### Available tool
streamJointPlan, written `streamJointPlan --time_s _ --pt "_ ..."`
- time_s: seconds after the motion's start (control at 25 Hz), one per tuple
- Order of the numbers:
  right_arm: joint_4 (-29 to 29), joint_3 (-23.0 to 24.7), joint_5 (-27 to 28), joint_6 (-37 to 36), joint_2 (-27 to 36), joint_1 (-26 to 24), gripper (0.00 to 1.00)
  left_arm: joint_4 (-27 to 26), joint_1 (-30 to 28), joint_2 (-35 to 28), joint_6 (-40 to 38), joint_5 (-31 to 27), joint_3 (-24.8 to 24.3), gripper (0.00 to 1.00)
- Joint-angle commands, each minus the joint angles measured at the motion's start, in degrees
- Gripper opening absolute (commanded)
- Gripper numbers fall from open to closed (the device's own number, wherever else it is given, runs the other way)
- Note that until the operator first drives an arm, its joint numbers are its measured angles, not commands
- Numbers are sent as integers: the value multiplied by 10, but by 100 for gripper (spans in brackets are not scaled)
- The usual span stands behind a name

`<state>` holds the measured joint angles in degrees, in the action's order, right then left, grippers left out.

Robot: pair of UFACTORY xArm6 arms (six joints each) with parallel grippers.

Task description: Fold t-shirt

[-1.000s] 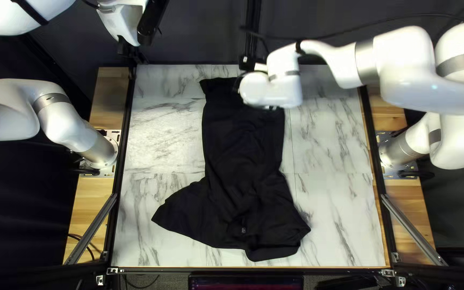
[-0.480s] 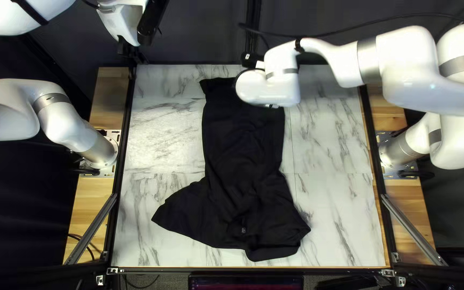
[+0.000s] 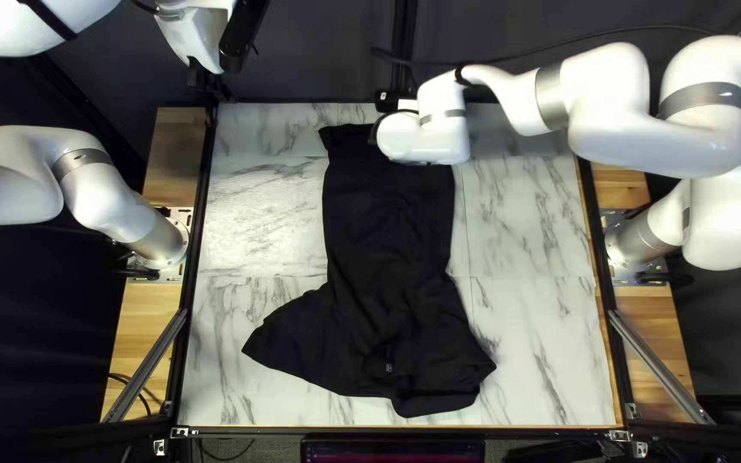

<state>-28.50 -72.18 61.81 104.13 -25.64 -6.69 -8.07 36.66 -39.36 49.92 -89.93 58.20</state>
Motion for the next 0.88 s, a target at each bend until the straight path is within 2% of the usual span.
streamJointPlan --time_s 0.04,0.16,0.4,0.88 --pt "17 0 26 22 -1 29 100 0 0 0 0 0 0 100" --pt "20 9 41 40 1 41 100 0 0 0 0 0 0 100" --pt "24 27 33 56 -1 46 100 0 0 0 0 0 0 100" --pt "38 25 40 57 -11 58 100 0 0 0 0 0 0 100"
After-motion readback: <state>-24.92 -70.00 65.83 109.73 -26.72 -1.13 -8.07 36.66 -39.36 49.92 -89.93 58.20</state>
